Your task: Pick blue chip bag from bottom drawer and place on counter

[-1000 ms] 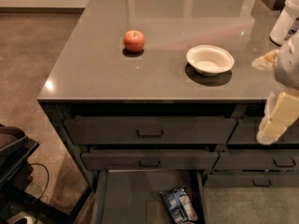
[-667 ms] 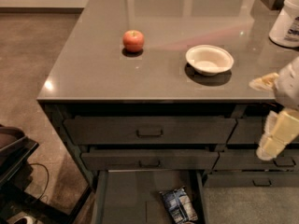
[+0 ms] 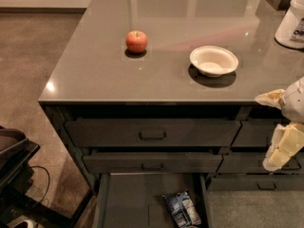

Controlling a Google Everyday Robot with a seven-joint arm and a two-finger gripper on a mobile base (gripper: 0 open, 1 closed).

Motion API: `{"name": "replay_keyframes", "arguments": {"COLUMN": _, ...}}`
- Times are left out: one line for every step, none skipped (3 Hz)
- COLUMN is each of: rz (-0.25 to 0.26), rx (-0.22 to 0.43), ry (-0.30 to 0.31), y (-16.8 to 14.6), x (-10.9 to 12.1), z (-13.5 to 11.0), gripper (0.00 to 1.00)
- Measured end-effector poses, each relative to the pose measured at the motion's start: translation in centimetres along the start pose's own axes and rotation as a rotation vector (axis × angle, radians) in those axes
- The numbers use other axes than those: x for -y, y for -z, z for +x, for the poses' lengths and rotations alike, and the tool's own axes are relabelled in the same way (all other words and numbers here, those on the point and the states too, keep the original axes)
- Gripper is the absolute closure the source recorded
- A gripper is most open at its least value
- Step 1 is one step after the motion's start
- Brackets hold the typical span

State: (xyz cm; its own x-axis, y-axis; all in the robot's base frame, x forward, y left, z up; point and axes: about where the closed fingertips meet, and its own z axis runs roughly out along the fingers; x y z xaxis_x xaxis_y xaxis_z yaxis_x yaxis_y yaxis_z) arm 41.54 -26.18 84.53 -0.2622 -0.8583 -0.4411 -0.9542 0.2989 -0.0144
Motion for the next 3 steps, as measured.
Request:
{"name": "replay_keyframes", "arguments": {"rz": 0.02, "rx": 0.055, "ry": -0.028, "y": -2.1, "x": -1.1, "z": 0.9, "gripper": 0.0}}
{"name": "replay_keyframes", "arguments": {"rz": 0.027, "rx": 0.18, "ry": -0.092, "y": -8.0, "x": -3.9, "z": 3.4, "gripper": 0.0}}
{"name": "replay_keyframes", "arguments": {"rz": 0.027, "rx": 0.287, "ry": -0.181, "y": -15.1, "x": -5.9, "z": 6.4, "gripper": 0.0}}
